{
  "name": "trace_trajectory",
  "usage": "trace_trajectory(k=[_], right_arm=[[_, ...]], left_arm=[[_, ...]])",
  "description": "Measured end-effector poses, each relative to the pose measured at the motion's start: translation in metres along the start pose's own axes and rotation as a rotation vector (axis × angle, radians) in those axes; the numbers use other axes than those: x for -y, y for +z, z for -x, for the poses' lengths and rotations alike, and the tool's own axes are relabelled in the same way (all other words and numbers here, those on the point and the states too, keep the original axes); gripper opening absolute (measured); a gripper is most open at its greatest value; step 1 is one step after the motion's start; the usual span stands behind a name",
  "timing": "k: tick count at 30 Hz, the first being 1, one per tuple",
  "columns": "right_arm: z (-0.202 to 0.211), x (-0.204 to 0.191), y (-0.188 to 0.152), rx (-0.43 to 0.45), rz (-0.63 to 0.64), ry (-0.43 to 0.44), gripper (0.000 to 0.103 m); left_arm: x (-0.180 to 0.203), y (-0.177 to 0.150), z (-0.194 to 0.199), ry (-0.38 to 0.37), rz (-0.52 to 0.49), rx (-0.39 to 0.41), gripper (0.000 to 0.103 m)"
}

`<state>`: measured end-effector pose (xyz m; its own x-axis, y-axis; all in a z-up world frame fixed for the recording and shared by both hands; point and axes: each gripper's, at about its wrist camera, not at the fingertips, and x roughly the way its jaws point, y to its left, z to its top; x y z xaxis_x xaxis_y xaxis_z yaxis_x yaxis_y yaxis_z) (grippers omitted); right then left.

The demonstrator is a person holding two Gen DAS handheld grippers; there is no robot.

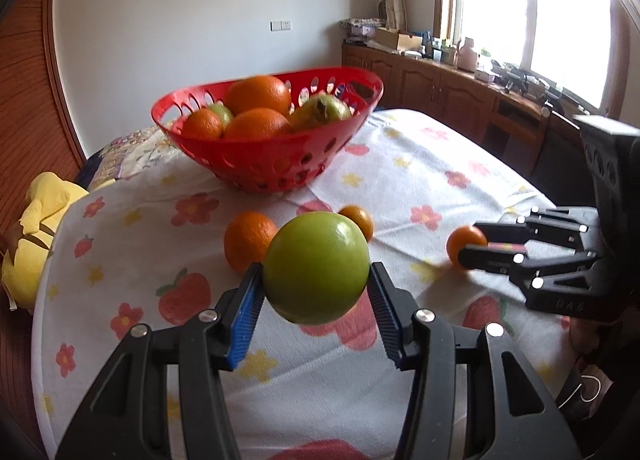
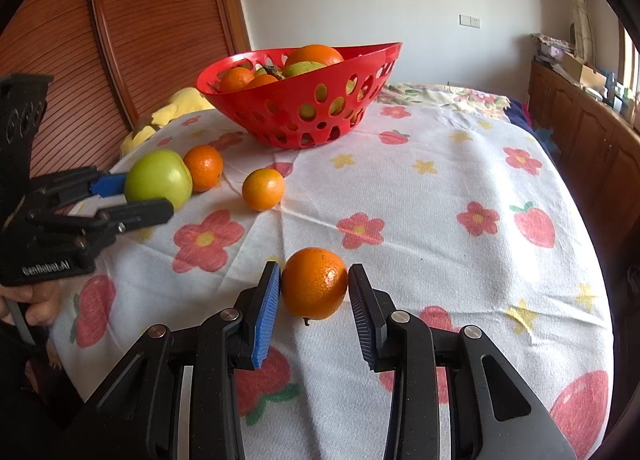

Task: Organize fruits
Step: 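Carry the green apple and tangerine with both tools over the red basket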

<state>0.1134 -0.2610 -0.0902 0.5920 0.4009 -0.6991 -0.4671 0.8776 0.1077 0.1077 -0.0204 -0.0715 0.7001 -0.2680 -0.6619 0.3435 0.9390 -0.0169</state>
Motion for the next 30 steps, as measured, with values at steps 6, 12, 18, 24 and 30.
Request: trace_trajectory(k=[6,12,18,24,30], right_arm=[[0.000,-0.001,0.000,0.001,0.004,-0.002,0.035],[-0.001,-0.001,0.000,0.002,0.007,-0.004,0.035],[0.001,-0.001,0.001,0.003,0.011,-0.008,0.035],[0.002,0.000,0.004,0.000,0.008,0.007,0.035],[0.008,-0.004,0.016,0.022,0.032,0.009,0.035]], left_arm=[[-0.002,0.015,0.011,0.008,-0.003,0.043,0.051],[-0.006,0.029,0.016,0.019,-0.003,0.077,0.051],[-0.011,0.045,0.022,0.037,-0.012,0.117,0.051],[-0.023,0.059,0.030,0.061,-0.014,0.145,0.051],[-0.034,0.073,0.036,0.078,-0.012,0.170,0.051]])
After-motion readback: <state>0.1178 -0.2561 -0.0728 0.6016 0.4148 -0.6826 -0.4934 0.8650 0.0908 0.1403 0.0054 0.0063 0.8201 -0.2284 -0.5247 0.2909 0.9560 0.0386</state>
